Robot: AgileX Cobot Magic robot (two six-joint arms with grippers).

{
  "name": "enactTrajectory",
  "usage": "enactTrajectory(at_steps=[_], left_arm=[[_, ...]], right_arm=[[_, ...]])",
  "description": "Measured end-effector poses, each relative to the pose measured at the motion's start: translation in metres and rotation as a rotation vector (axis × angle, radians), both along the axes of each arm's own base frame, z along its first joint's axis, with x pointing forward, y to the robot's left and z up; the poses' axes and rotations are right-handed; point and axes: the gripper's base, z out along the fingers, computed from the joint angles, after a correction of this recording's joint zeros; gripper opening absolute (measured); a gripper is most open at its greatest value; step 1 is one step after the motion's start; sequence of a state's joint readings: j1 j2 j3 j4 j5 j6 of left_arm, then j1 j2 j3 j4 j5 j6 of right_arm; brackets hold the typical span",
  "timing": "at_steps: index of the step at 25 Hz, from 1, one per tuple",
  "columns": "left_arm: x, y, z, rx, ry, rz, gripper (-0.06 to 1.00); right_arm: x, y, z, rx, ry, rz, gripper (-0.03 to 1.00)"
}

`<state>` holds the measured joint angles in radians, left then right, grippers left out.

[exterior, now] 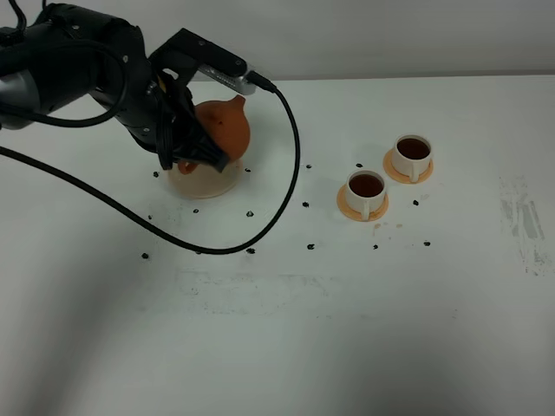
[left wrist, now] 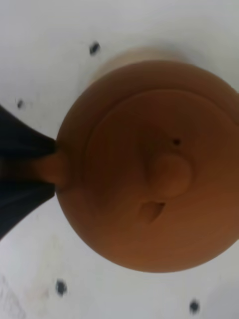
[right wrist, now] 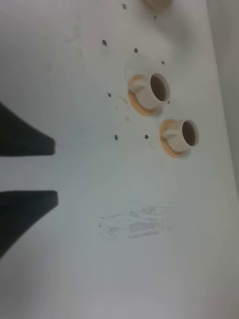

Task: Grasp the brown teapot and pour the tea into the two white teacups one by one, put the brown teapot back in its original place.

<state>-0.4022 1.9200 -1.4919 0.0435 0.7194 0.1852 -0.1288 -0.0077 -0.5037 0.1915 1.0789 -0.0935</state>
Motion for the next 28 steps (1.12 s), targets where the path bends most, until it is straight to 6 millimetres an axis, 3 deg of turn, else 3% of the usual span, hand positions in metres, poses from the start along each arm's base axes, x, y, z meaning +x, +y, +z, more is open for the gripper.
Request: enactTrajectory(at_steps=[5, 13, 28], left_arm=[[0.011, 0.016, -0.018, 0.014, 0.041, 0.051, 0.13], [0.023, 0.018, -0.055, 0.028, 0.084, 0.068, 0.13], [0.031, 0.028, -0.068, 0.024, 0.078, 0.094, 0.13]], right_arm=[[0.000, 0.000, 0.000, 0.000, 0.000, 0.000, 0.20], [0.000, 0.000, 0.000, 0.000, 0.000, 0.000, 0.20], [0.000, 0.000, 0.000, 0.000, 0.000, 0.000, 0.20]])
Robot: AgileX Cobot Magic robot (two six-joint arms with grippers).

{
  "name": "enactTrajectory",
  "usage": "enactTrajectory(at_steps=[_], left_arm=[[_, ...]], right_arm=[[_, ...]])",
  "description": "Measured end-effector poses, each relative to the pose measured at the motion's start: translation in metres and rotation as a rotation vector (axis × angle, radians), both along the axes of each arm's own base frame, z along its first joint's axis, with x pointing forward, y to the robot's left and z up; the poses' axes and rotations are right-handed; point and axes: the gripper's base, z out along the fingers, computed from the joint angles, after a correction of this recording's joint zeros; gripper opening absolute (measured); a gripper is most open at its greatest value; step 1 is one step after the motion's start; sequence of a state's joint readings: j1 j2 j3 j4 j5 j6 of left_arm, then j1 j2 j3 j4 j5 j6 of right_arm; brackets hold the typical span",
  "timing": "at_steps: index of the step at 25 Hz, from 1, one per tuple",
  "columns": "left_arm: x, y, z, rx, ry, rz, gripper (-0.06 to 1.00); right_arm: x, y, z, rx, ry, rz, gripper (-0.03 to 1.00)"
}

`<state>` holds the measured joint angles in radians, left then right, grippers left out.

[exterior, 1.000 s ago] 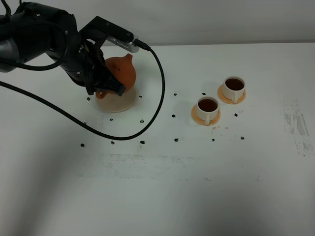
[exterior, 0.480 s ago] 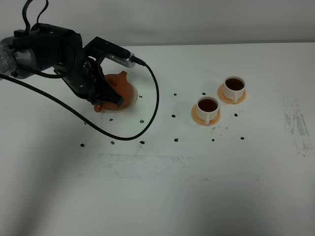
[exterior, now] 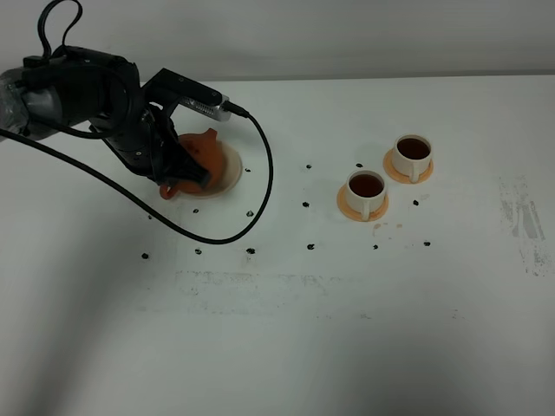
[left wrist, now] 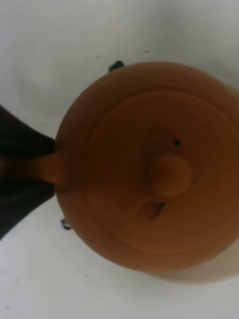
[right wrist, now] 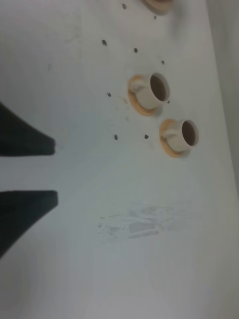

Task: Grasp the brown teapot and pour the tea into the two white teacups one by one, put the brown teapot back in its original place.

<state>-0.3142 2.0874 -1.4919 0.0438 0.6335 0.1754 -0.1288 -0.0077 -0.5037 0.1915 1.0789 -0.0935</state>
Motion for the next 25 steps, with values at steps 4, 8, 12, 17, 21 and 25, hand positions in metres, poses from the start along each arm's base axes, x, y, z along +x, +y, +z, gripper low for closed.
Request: enactTrajectory(at_steps=[4, 8, 12, 17, 21, 25], left_arm=[[0.003, -0.001, 0.000, -0.012, -0.028, 0.000, 0.13], [0.003, -0.001, 0.001, -0.016, -0.030, 0.002, 0.13], [0.002, -0.002, 0.000, -0.028, -0.015, 0.012, 0.15], [0.001, -0.003, 0.000, -0.032, -0.014, 0.013, 0.28], [0.001, -0.003, 0.004, -0.033, -0.018, 0.012, 0.31], [-0.004, -0.001, 0.027, -0.041, -0.051, 0.010, 0.32]], right_arm=[[0.000, 0.000, 0.000, 0.000, 0.000, 0.000, 0.20], [0.000, 0.000, 0.000, 0.000, 0.000, 0.000, 0.20], [0.000, 0.000, 0.000, 0.000, 0.000, 0.000, 0.20], [0.000, 0.000, 0.000, 0.000, 0.000, 0.000, 0.20], [0.000, 0.000, 0.000, 0.000, 0.000, 0.000, 0.20], [0.000, 0.000, 0.000, 0.000, 0.000, 0.000, 0.20]])
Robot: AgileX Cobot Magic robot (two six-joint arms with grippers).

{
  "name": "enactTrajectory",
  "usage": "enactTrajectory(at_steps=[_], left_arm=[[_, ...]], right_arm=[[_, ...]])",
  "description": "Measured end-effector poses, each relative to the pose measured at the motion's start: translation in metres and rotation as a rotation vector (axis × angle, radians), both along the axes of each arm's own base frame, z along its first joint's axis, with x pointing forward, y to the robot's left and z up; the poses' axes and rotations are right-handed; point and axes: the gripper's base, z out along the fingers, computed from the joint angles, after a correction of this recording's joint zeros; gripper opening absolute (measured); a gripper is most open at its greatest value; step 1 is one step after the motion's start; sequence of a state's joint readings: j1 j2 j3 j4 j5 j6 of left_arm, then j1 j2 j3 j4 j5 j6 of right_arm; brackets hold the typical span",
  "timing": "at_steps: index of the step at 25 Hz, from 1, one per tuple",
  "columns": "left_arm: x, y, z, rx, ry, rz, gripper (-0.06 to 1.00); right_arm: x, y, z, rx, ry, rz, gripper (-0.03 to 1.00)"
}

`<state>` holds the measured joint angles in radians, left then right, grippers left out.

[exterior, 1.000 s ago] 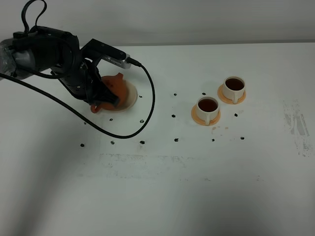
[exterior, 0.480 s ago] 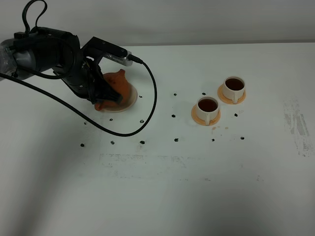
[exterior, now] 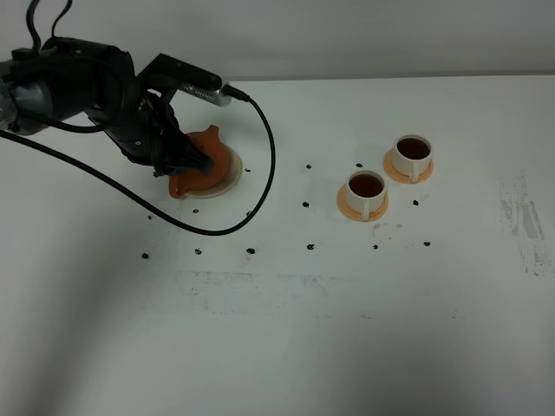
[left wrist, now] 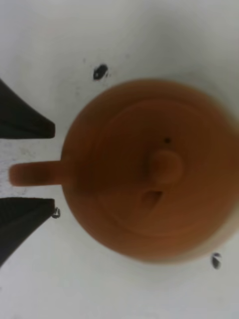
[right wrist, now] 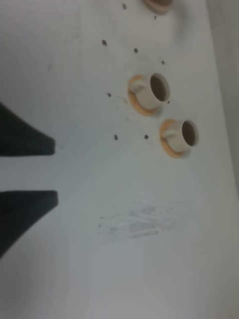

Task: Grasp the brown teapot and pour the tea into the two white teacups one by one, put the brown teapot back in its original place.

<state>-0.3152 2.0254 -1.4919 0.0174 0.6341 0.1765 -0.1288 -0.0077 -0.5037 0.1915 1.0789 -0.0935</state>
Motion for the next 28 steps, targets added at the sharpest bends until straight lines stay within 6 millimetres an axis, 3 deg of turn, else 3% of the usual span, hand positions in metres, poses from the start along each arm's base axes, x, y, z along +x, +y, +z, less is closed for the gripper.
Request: enactTrajectory(at_steps=[5, 9, 12, 15, 21, 25, 28], left_arm=[[-0.023, 0.011, 0.044, -0.004, -0.076, -0.003, 0.32], [-0.060, 0.040, 0.072, -0.033, -0.162, 0.045, 0.32], [-0.095, 0.072, 0.097, -0.038, -0.209, 0.111, 0.32], [-0.138, 0.099, 0.136, -0.046, -0.299, 0.176, 0.32], [-0.211, 0.122, 0.196, -0.071, -0.506, 0.248, 0.32], [-0.259, 0.129, 0.215, -0.073, -0.551, 0.275, 0.32], [-0.300, 0.131, 0.217, -0.076, -0.496, 0.298, 0.32]], right_arm=[[0.000, 0.000, 0.000, 0.000, 0.000, 0.000, 0.20], [0.000, 0.000, 0.000, 0.000, 0.000, 0.000, 0.20], [0.000, 0.000, 0.000, 0.000, 0.000, 0.000, 0.20], [0.000, 0.000, 0.000, 0.000, 0.000, 0.000, 0.20], [0.000, 0.000, 0.000, 0.000, 0.000, 0.000, 0.20], [0.000, 0.000, 0.000, 0.000, 0.000, 0.000, 0.20], [0.000, 0.000, 0.000, 0.000, 0.000, 0.000, 0.20]])
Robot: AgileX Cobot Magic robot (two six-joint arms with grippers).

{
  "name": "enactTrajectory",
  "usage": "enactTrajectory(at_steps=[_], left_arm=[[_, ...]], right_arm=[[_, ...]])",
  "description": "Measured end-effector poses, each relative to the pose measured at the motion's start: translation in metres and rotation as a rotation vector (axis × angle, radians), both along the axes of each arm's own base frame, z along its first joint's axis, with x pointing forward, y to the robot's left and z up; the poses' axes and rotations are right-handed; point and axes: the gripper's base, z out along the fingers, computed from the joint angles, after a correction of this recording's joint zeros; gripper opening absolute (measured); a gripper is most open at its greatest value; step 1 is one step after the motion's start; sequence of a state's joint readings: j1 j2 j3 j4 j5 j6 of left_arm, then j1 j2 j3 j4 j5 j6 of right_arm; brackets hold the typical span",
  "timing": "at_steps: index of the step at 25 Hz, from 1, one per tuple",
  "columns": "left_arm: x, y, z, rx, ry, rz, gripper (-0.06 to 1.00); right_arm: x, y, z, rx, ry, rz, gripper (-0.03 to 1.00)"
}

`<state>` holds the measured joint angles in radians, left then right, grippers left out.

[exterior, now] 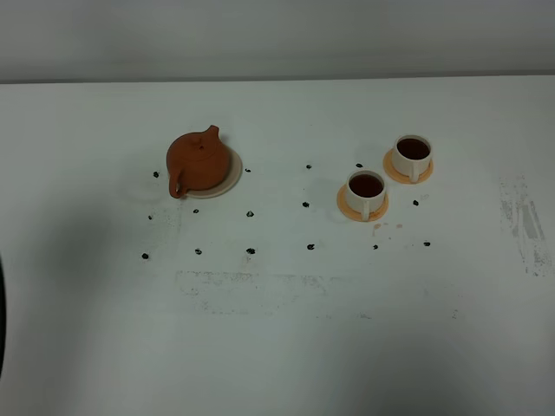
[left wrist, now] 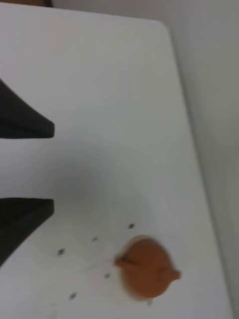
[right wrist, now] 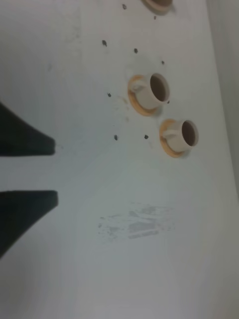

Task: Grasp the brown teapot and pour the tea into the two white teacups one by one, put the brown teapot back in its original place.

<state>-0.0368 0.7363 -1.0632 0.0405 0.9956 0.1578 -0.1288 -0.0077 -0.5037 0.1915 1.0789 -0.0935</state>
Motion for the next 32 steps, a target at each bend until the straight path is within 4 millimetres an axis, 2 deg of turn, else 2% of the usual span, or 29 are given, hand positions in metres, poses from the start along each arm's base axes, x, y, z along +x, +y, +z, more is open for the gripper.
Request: enactTrajectory(at_steps=[3, 6, 12, 16, 19, 28, 32], left_arm=[[-0.035, 0.001, -0.005, -0.064, 0.093, 0.060, 0.32], [-0.051, 0.002, -0.015, -0.109, 0.092, 0.101, 0.32], [-0.077, 0.003, -0.078, -0.118, 0.114, 0.117, 0.32], [-0.084, 0.002, -0.112, -0.148, 0.088, 0.124, 0.32], [-0.089, 0.002, -0.130, -0.160, 0.068, 0.122, 0.32], [-0.116, 0.002, -0.134, -0.180, -0.104, 0.134, 0.32], [-0.119, 0.002, -0.134, -0.182, -0.120, 0.132, 0.32]], right_arm=[[0.000, 0.000, 0.000, 0.000, 0.000, 0.000, 0.20], [0.000, 0.000, 0.000, 0.000, 0.000, 0.000, 0.20], [0.000, 0.000, 0.000, 0.000, 0.000, 0.000, 0.20], [0.000, 0.000, 0.000, 0.000, 0.000, 0.000, 0.20], [0.000, 0.000, 0.000, 0.000, 0.000, 0.000, 0.20], [0.000, 0.000, 0.000, 0.000, 0.000, 0.000, 0.20], [0.000, 0.000, 0.000, 0.000, 0.000, 0.000, 0.20]])
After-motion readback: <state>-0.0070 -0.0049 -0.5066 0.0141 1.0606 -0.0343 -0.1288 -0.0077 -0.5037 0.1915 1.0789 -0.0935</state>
